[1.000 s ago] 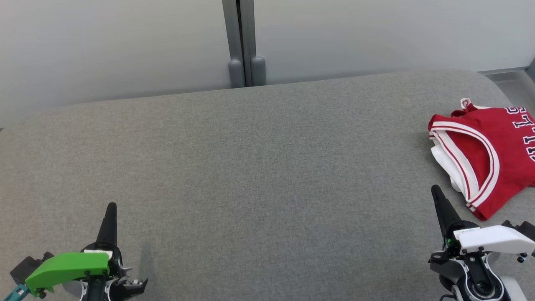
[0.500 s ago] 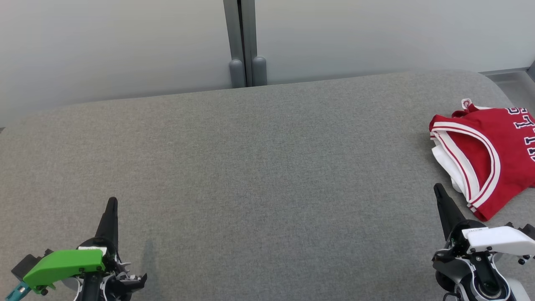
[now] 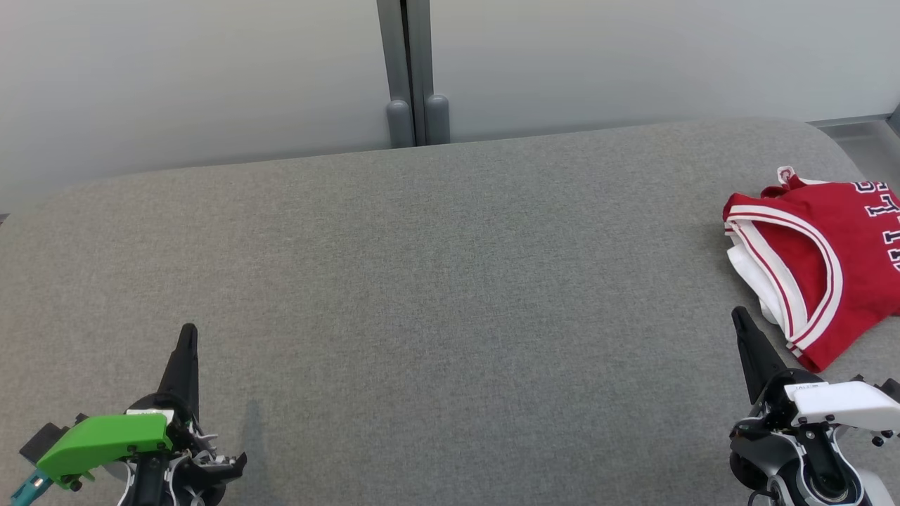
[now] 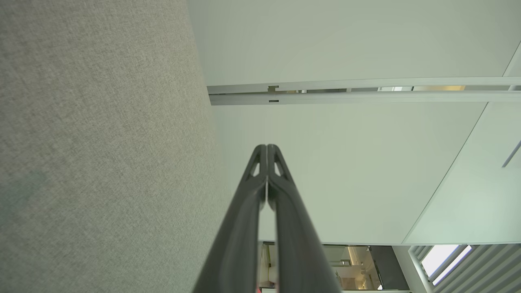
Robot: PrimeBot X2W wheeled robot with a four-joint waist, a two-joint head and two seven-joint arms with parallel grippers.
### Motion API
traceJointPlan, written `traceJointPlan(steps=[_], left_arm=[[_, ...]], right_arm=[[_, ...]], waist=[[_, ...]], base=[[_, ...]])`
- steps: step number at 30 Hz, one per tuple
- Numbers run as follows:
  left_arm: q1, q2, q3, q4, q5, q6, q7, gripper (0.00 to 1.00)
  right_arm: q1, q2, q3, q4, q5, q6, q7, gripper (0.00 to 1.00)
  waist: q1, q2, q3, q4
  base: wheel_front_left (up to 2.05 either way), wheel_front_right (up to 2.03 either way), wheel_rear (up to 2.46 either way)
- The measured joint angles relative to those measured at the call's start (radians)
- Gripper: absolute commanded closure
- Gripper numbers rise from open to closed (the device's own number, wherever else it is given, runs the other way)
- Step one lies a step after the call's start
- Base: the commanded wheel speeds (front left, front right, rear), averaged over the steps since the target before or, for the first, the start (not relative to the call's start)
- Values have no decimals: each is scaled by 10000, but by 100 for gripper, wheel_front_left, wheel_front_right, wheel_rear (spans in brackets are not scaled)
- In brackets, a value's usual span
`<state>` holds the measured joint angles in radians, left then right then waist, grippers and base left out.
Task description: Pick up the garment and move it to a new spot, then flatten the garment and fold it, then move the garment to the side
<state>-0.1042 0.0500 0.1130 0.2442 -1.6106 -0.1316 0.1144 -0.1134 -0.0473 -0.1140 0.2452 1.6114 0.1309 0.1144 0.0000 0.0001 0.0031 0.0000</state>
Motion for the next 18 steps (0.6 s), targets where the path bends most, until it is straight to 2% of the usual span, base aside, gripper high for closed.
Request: traceJointPlan(steps=[18], left_arm=[[0,-6,2,0,-4,0,0,100]], right_arm=[[1,0,-2,-2,0,0,0,100]], waist=[[0,0,0,0]], base=[[0,0,0]])
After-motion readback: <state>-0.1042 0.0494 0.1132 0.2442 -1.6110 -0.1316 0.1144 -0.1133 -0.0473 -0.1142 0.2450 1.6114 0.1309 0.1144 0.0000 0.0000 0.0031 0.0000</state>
